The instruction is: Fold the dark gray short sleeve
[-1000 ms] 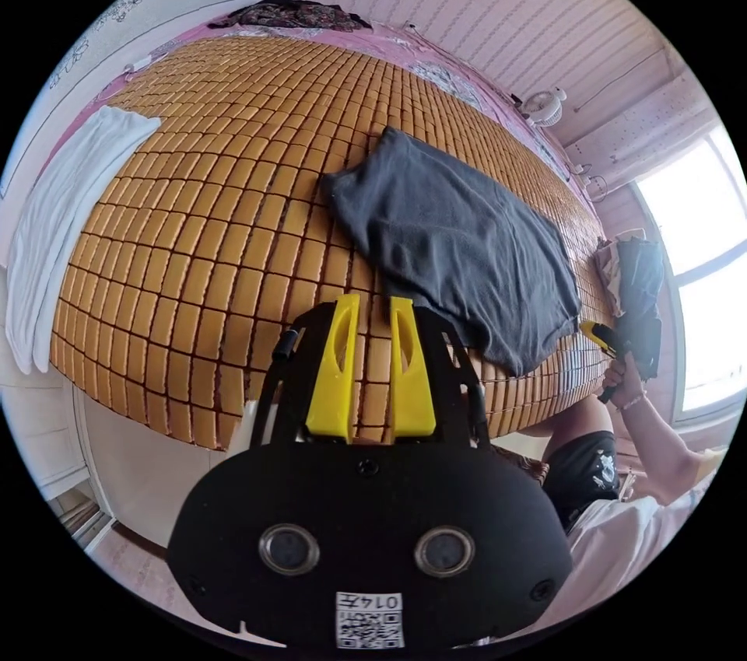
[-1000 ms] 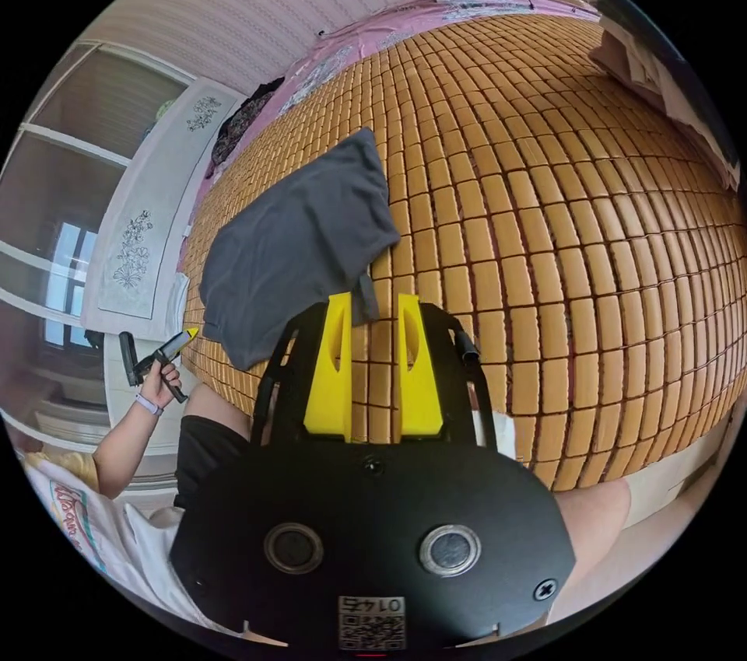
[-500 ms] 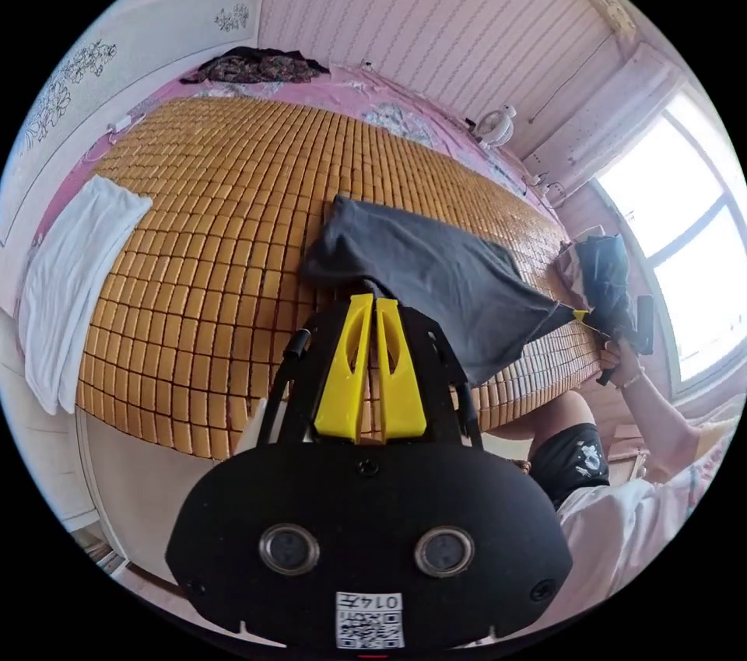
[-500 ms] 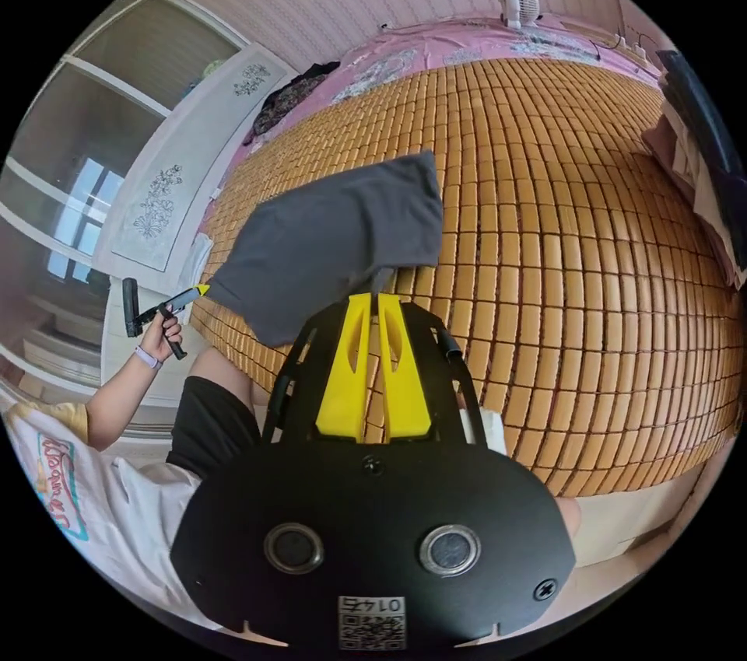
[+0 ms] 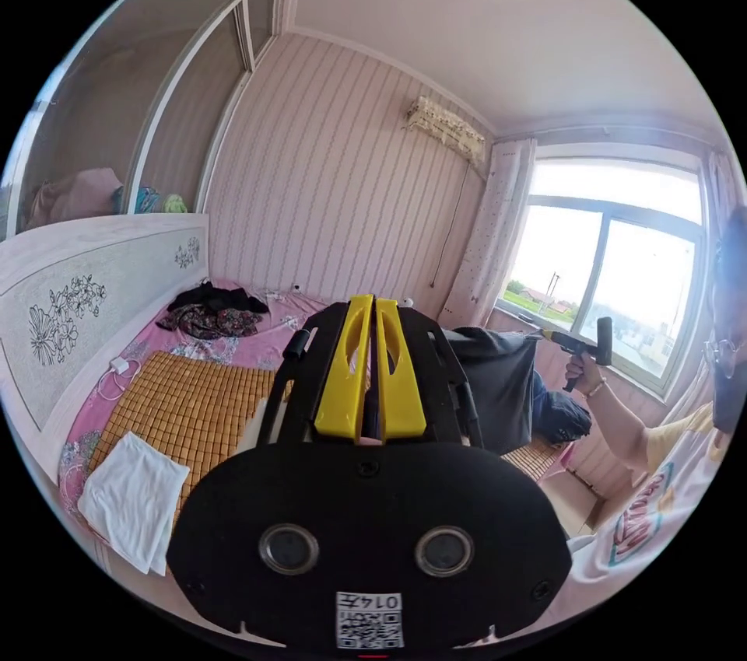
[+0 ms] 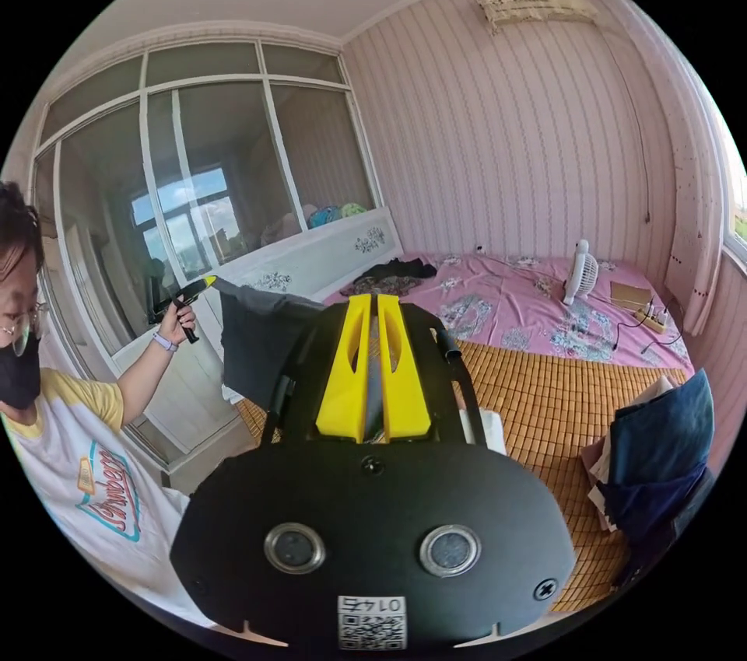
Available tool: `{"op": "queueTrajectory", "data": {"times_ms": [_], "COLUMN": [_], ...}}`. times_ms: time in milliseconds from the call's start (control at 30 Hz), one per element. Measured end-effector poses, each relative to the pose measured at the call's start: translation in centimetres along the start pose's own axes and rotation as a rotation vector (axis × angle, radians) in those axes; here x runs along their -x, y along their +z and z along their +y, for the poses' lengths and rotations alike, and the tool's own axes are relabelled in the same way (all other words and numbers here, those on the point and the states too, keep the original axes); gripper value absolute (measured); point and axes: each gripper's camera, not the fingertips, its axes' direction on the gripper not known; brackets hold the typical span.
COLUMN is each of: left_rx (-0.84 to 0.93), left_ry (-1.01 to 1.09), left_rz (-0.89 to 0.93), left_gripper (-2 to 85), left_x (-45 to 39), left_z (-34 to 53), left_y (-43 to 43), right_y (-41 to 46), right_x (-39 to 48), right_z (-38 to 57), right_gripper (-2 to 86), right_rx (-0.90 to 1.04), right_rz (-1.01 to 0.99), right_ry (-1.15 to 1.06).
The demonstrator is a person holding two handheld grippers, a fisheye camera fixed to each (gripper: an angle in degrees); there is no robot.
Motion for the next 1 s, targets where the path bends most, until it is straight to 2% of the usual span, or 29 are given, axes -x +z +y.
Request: {"op": "queueTrajectory", "data": {"times_ms": [100,233,367,467,633,733,833,933,1000], "left_rx": [0.004,-0.051,-0.148,-0.215,-0.462,-0.508,-0.396,-0.167,-0.036], "left_ry": [-0.001,-0.014,-0.004,0.090,0.232,0.248,0.187,0.130,0.093], "left_rz": [-0.002,0.006,0.074,0.095,0.184,0.148,0.052,-0.107,-0.159], "left_gripper": [-0.9,-0.9,-1.0,-1.0,-0.9,-0.9,-0.9,-0.9,-0.9], "left_x": [-1.9,-4.0,-6.3,-9.5,-14.3,-15.0,-13.1,-10.3,-8.3], "left_z": [-0.8,-1.3,-2.8,-4.5,-7.9,-9.6,-10.3,-8.9,-7.1], "left_y": [-2.5,-6.3,-10.6,-14.5,-21.9,-22.6,-18.7,-11.3,-6.4], "right_y": [-2.4,-4.0,-9.5,-13.6,-20.9,-23.9,-22.9,-17.2,-10.1], "right_x": [0.6,1.3,2.7,4.7,9.0,11.3,12.1,9.9,6.8], "right_z": [-0.1,0.4,0.7,0.4,-0.7,-1.9,-3.5,-5.1,-5.2], "right_gripper": [-0.4,-0.4,-0.4,-0.4,-0.4,-0.4,-0.4,-0.4,-0.3], "right_rx": [-0.033,0.021,-0.158,-0.248,-0.464,-0.584,-0.551,-0.349,-0.119], "right_rz": [-0.019,-0.019,-0.086,-0.105,-0.114,-0.140,-0.092,-0.045,0.033], "right_ry": [0.032,0.072,0.046,-0.013,-0.156,-0.233,-0.271,-0.196,-0.113]}}
